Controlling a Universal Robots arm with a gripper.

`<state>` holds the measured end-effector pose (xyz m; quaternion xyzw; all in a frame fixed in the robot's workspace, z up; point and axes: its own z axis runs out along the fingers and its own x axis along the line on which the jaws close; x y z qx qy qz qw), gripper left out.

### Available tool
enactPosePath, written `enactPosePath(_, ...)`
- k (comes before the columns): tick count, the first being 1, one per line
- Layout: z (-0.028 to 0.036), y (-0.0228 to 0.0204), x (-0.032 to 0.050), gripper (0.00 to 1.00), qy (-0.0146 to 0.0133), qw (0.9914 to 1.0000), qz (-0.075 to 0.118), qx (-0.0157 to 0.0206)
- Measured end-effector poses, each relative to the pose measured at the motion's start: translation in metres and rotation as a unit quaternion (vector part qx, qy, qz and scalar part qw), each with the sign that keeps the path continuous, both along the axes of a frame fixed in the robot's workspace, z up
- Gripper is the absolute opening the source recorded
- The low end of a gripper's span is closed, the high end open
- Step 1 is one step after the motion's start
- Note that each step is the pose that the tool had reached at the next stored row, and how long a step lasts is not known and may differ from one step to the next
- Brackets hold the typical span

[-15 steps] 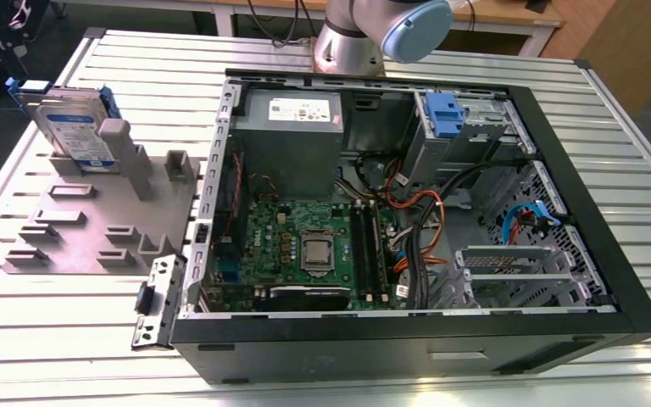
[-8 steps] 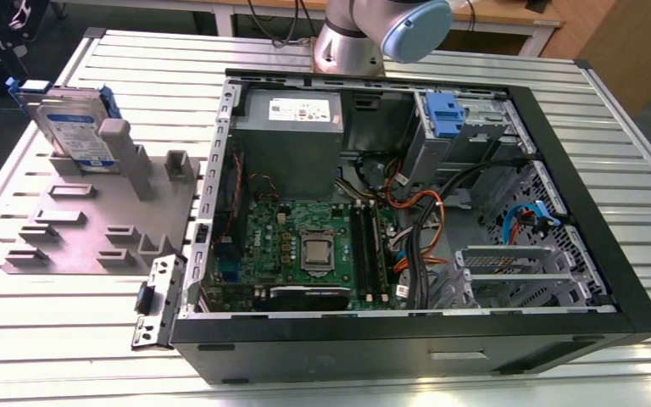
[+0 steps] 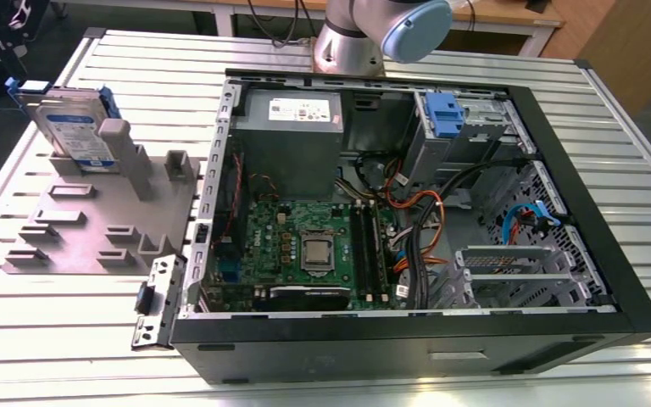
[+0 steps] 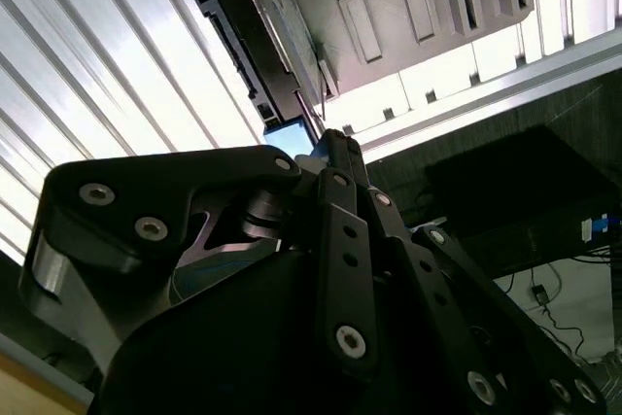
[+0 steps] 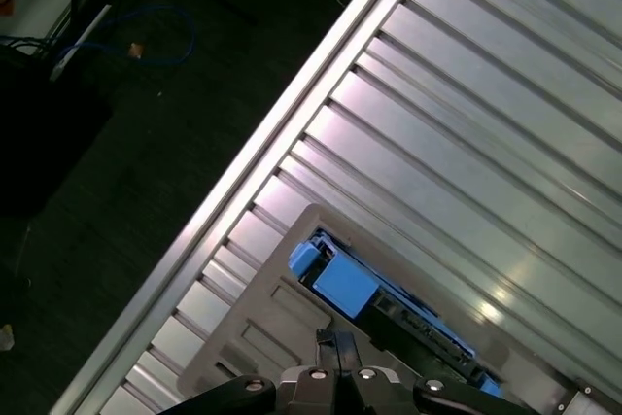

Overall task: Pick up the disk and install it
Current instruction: 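Pick up the disk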

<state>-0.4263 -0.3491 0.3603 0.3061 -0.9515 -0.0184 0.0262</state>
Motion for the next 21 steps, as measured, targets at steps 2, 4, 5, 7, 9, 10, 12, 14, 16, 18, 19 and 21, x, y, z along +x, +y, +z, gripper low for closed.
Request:
enactPosePath(2,-0.0001,0.0000,0.0000,0.11,-0.0003,0.99997,0.007,0.0013)
enactPosePath(4,0.0000,0.0000,0.0000,0.11,-0.0009,0.99994,0.011,0.0029)
enactPosePath(5,0.0000,0.0000,0.0000,0.11,-0.0013,0.99993,0.012,0.0038)
enactPosePath(7,0.0000,0.0000,0.0000,0.11,-0.0015,0.99986,0.016,0.0042)
enactPosePath(9,0.0000,-0.0001,0.0000,0.11,-0.0015,0.99966,0.026,0.0042)
enactPosePath(10,-0.0001,-0.0001,0.0000,0.11,-0.0015,0.99950,0.031,0.0042)
enactPosePath(12,0.0000,-0.0001,0.0000,0.11,-0.0013,0.99899,0.045,0.0042)
enactPosePath(14,0.0000,0.0000,0.0000,0.11,-0.0013,0.99832,0.058,0.0042)
enactPosePath(16,0.0000,-0.0001,0.0000,0.11,-0.0012,0.99761,0.069,0.0043)
enactPosePath(18,0.0000,0.0000,0.0000,0.11,-0.0012,0.99703,0.077,0.0042)
enactPosePath(19,0.0000,-0.0001,-0.0001,0.11,-0.0012,0.99673,0.081,0.0043)
enactPosePath(21,0.0000,0.0000,-0.0001,0.11,-0.0012,0.99606,0.089,0.0043)
